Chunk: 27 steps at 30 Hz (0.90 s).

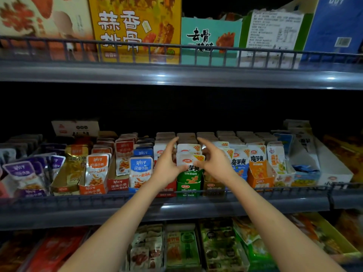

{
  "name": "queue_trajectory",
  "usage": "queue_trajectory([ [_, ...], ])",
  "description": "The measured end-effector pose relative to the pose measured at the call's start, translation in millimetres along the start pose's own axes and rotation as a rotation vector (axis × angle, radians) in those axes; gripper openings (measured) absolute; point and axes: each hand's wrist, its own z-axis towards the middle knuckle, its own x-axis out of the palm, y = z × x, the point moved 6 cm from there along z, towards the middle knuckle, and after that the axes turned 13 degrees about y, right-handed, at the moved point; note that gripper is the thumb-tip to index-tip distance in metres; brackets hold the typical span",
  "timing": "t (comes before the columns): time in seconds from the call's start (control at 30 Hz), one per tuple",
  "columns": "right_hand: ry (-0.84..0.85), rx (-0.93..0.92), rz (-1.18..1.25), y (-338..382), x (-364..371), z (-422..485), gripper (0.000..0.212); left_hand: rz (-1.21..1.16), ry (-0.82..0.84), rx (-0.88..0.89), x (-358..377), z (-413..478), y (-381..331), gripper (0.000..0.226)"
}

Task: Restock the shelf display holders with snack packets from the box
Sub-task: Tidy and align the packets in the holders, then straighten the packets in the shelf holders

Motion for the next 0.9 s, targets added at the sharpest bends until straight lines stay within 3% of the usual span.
queue_trajectory([
  [0.1, -0.047, 0.015, 0.071, -1.5, -2.0, -1.9, 0.057, 0.064, -0.042, 0.067, -4.4, 2.4, -5.4, 0.061],
  [0.23, -0.054, 0.088, 0.006, -2.1, 0.7, 0.6, 0.037, 0.168, -0.052, 0.027, -4.0, 5.8, 1.3, 0.035],
  [0.43, -0.035, 0.073, -0.052, 5.6, 0.7, -1.2, 0.046, 0.218, -0.013, -0.051, -3.6, 11.7, 2.7, 0.041],
  [0.63, -0.147, -0.017, -0.077, 29.3, -21.0, -32.5, 0.043, 0.103, -0.053, -0.06, -15.1, -4.1, -4.9, 0.056],
  [0.8, -0.147, -0.009, 0.128, 24.6, -23.2, -92.3, 0.034, 0.084, -0.14, 0.026, -21.6, -48.8, -23.2, 0.036],
  [0.9, -0.042, 0.083, 0.244, -4.1, -1.2, -135.4, 0.027, 0.056, -0.127, 0.045, -7.1, -85.1, -21.9, 0.017],
])
